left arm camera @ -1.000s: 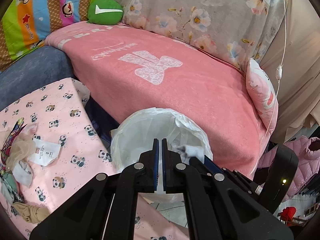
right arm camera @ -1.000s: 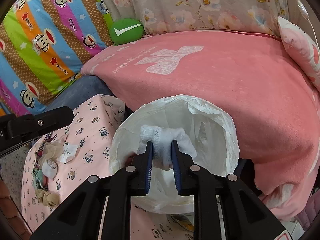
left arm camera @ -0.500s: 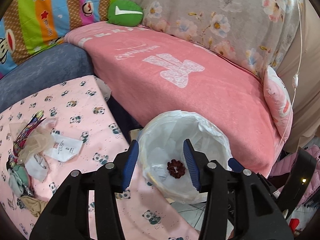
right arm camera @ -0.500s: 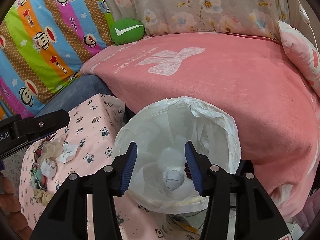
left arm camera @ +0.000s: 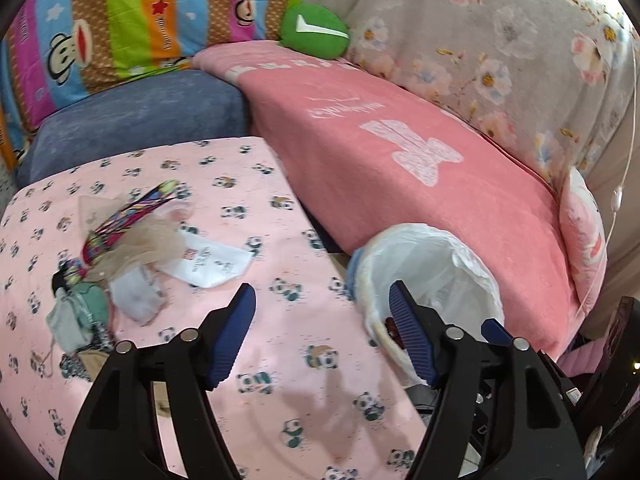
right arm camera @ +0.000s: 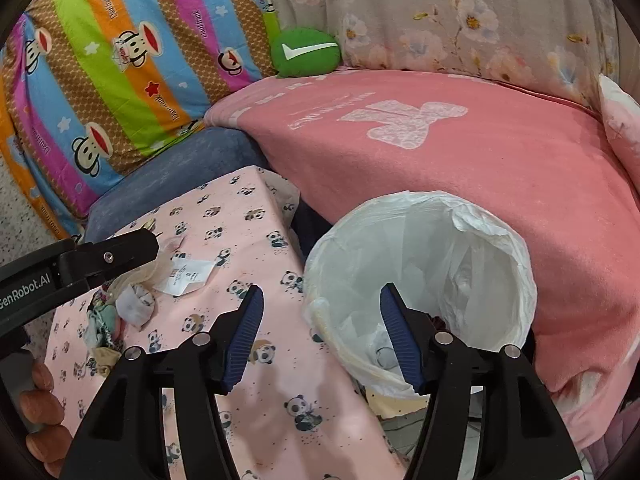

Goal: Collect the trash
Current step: 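Move both open tools back over the item pile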

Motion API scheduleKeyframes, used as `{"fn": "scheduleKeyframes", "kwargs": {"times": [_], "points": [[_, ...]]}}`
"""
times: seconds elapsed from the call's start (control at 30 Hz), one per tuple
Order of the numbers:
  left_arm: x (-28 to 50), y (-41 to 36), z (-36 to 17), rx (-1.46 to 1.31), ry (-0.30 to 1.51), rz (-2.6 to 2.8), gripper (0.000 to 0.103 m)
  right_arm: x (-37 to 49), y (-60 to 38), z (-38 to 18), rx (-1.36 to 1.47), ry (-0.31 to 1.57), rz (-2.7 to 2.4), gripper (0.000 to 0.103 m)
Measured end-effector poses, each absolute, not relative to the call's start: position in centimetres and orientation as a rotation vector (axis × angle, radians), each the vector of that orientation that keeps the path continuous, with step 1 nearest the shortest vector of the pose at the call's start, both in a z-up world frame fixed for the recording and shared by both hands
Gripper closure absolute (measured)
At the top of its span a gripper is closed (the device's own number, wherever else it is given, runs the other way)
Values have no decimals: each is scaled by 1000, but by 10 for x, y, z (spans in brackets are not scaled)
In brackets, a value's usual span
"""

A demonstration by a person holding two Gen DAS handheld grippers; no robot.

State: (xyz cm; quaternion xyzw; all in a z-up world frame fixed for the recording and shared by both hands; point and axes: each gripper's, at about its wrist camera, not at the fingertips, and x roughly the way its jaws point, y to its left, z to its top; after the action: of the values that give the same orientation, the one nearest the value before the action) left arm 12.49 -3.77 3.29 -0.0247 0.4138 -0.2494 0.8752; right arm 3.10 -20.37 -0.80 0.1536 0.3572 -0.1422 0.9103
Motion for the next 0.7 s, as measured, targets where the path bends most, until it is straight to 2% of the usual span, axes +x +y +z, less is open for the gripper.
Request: {"fn": "scheduleKeyframes", "kwargs": {"times": [0.3,0.7], "points": [[129,31,20,-106,885,-392,26,43,-147,-11,261,775,-183,42],[136,126,-13,-200,950,-230,25,62,-64,-29,187,853,-16,41]]}}
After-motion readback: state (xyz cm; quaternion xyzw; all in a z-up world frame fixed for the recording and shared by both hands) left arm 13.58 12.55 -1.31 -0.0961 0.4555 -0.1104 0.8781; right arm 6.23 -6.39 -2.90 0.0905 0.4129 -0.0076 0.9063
